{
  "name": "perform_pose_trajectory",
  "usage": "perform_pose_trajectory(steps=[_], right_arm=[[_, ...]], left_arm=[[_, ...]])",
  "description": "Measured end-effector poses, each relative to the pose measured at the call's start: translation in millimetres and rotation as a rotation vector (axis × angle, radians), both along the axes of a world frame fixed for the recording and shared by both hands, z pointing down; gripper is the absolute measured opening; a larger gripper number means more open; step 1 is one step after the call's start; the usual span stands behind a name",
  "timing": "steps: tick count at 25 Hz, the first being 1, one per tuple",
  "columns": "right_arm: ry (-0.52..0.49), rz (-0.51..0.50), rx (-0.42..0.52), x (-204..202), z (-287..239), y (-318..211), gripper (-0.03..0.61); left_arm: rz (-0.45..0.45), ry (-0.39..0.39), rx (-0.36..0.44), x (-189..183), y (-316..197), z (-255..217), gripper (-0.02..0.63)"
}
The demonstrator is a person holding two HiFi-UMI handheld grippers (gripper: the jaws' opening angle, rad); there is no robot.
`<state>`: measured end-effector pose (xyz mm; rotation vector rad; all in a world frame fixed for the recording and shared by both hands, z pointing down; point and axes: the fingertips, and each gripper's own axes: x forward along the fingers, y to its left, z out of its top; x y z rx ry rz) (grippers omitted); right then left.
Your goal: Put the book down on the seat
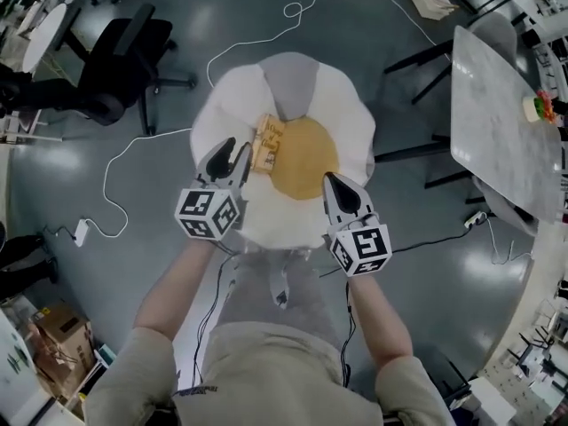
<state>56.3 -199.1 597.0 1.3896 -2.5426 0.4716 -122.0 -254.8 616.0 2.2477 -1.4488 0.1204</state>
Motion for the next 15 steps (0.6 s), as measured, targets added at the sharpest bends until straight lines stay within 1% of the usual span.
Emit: perform_pose_trajectory(steps=[3,6,11,15], right_arm=[[-0.009,-0.003,0.046,-0.2,-49.6,9.8,0.008],[-0.019,0.000,0.097,0.2,-99.0,19.1,0.008],[-0.033,0.004,0.183,7.8,-173.8,30.8,0.009],[-0.042,-0.006,0.246,10.4,-224.6,44.2,0.009]], left_arm=[[0.004,0.011,0.052,-3.0,11.2,-56.3,0.137],[0.016,-0.017,0.117,-7.5,22.2,-108.8,0.127],[0.064,0.009,0.215,-1.9,41.6,-192.4,0.123],[0.076,0.019,0.279,-1.2,58.8,-244.0,0.115]])
